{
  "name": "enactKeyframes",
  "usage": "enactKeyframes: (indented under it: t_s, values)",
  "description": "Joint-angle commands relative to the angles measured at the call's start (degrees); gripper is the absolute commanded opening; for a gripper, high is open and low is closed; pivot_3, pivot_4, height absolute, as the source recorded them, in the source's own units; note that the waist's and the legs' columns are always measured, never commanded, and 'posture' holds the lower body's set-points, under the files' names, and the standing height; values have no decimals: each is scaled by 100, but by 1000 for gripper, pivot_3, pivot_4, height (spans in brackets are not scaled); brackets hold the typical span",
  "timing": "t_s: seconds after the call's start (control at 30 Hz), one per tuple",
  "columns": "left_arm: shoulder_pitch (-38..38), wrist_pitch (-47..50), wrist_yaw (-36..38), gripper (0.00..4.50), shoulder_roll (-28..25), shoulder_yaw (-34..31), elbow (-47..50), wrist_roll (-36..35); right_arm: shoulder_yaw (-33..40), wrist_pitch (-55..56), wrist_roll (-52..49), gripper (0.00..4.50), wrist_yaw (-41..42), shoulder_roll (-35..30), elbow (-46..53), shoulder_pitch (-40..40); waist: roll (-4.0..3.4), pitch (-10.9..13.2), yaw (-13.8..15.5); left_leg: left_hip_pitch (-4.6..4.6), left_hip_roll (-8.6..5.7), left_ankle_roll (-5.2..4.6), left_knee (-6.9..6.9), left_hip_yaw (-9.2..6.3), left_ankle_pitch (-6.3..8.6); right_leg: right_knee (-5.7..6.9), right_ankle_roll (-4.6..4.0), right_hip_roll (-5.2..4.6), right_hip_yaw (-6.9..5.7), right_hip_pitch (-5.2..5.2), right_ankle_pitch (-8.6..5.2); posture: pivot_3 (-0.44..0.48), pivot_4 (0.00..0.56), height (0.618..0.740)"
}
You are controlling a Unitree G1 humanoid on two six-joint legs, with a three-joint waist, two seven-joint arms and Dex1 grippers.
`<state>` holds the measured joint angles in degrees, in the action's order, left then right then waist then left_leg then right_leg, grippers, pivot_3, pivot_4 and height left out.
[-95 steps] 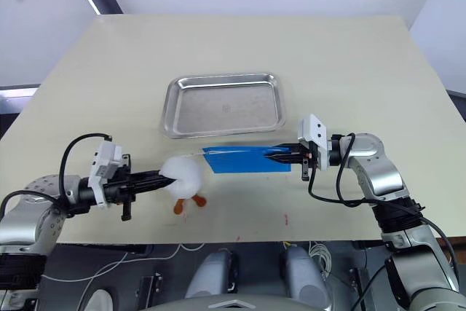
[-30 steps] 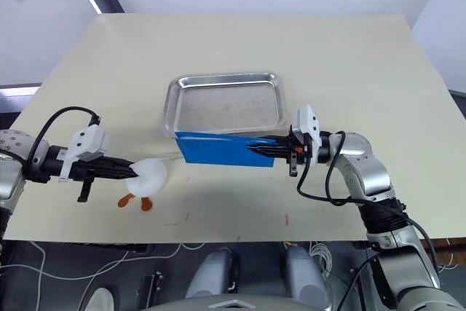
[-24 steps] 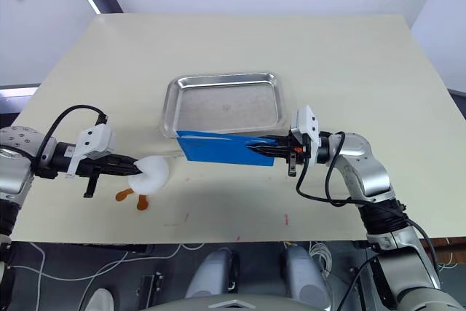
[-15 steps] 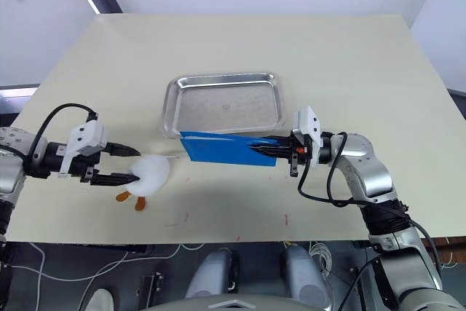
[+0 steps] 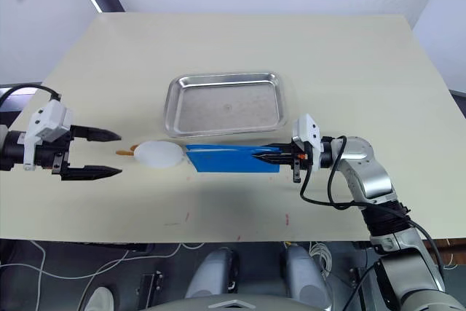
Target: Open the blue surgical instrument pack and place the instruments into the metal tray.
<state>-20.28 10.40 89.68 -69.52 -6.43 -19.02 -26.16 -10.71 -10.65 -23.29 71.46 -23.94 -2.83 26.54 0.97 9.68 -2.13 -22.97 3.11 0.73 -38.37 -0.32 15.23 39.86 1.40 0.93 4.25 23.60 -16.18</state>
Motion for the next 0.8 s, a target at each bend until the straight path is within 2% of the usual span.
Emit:
enactKeyframes:
  t_s: [0.03, 0.27, 0.8]
  values:
    - [-253, 183, -150, 4461, 389, -242, 373, -303, 0, 183, -21, 0, 99, 38, 70, 52, -1, 0, 5, 0, -1, 0, 0, 0, 0, 1, 0, -1, 0, -1, 0, 0, 150, 740]
    - [-316, 256, -408, 4461, 1222, -33, 673, -218, 28, 220, 9, 0, 112, 83, -25, 67, 3, 3, -24, 0, 0, 0, -1, -1, 0, 3, 0, 1, 2, 0, 1, 0, 150, 740]
    - [-655, 194, -381, 4461, 2052, 375, 438, 74, 50, 100, -29, 0, -2, 72, 267, -124, 4, 3, -20, 0, -3, 0, -4, -2, 0, 4, 0, 0, 2, -1, 2, 0, 150, 740]
